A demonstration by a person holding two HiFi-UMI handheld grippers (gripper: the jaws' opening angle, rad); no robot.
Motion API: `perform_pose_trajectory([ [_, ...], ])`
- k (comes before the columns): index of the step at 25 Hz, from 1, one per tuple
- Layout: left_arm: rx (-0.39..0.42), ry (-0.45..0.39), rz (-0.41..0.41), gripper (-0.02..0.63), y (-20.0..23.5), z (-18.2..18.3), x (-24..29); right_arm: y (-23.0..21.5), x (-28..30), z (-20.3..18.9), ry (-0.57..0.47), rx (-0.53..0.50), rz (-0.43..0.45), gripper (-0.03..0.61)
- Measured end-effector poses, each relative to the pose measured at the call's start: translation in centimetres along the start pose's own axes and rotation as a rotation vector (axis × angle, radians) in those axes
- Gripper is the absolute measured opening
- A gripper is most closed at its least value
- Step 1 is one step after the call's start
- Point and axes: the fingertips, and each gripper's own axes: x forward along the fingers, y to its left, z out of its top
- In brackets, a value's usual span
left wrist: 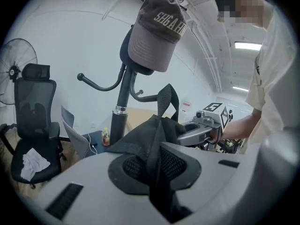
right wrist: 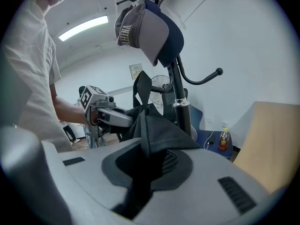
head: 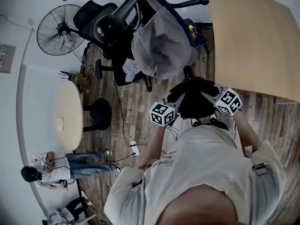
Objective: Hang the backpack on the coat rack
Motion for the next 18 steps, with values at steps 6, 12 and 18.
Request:
perform_pose_trajectory([
  [6, -0.012, 0.022, -0.014, 0.060, 1.1, -0.4, 0.8, -0.8, 0.7, -0.5, 0.017, 0.017, -0.020, 0.034],
  [12, -0.007, 0.061, -0.016, 0.060, 2.4, -1.2, 1.6, -1.8, 1.8, -1.5, 0.033, 0.060, -0.016, 0.034],
  [18, 0.005, 0.079, -0.016, 0.061, 3.8, -1.1, 2.2, -2.8, 2.8, -1.5, 0.053, 0.082, -0.012, 0.035],
])
